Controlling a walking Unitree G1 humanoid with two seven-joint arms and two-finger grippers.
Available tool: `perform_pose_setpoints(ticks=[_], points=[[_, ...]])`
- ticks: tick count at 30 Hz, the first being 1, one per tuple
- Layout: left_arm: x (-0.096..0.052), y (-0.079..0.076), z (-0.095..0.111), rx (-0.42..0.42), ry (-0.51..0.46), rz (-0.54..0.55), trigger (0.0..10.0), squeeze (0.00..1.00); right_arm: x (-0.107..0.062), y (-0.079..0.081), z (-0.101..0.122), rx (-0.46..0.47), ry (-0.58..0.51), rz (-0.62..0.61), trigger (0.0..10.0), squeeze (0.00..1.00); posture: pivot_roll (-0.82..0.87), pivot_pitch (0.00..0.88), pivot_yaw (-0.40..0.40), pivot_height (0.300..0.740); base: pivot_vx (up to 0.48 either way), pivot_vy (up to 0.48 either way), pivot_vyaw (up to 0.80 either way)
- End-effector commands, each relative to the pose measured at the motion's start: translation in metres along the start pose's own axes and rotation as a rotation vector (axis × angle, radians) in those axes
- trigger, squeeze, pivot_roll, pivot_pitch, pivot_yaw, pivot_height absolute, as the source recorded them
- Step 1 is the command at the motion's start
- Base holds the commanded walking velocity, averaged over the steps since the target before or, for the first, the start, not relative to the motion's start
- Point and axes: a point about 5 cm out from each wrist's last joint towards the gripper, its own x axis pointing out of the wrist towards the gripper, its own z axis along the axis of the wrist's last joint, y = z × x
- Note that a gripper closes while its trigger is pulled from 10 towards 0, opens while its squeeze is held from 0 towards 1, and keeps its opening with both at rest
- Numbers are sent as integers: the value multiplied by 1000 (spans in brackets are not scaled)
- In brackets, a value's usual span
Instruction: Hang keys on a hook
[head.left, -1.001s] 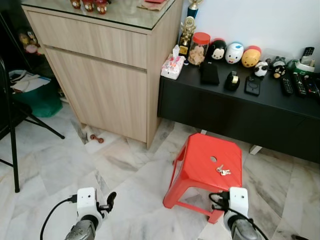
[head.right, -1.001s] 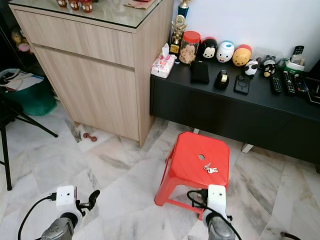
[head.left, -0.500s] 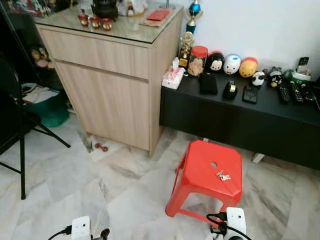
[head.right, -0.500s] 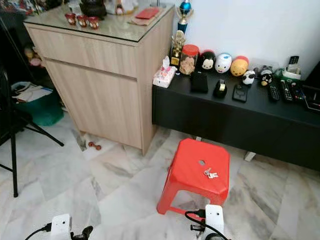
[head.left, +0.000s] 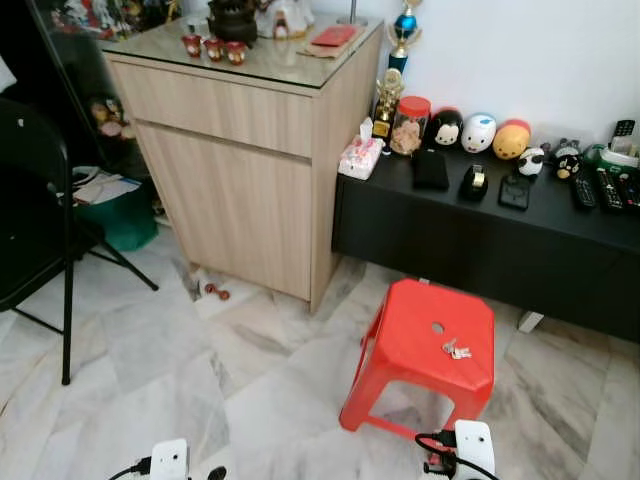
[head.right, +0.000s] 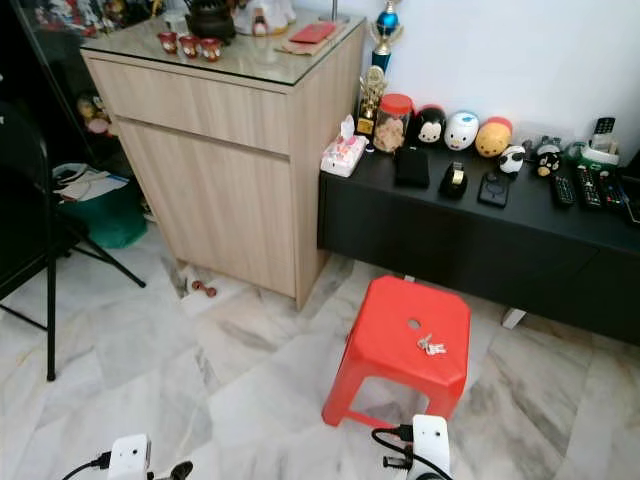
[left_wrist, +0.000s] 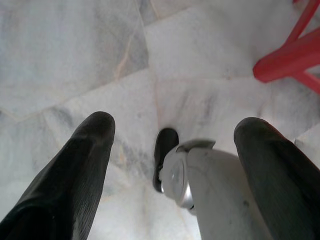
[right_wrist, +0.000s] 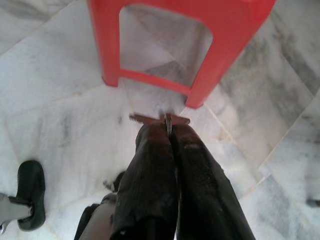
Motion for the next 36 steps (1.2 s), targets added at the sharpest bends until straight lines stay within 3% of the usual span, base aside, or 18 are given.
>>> perform_pose_setpoints(ticks=[1,17,36], points=[[-2,1,-11,8,49,-5,10000,0,-2,-4,-7,12,23,-11,10000,0,85,0,-39,740,-251,0,0],[-3,1,-11,1,52,-3,10000,0,-1,-6,-7,33,30,-32,10000,0,93,31,-51,740,-330,0,0],[-3,3,-9,34,37,-3,10000,0,-1,-10,-3,69,18,-53,10000,0,98,92,-59,740,0,0,0]])
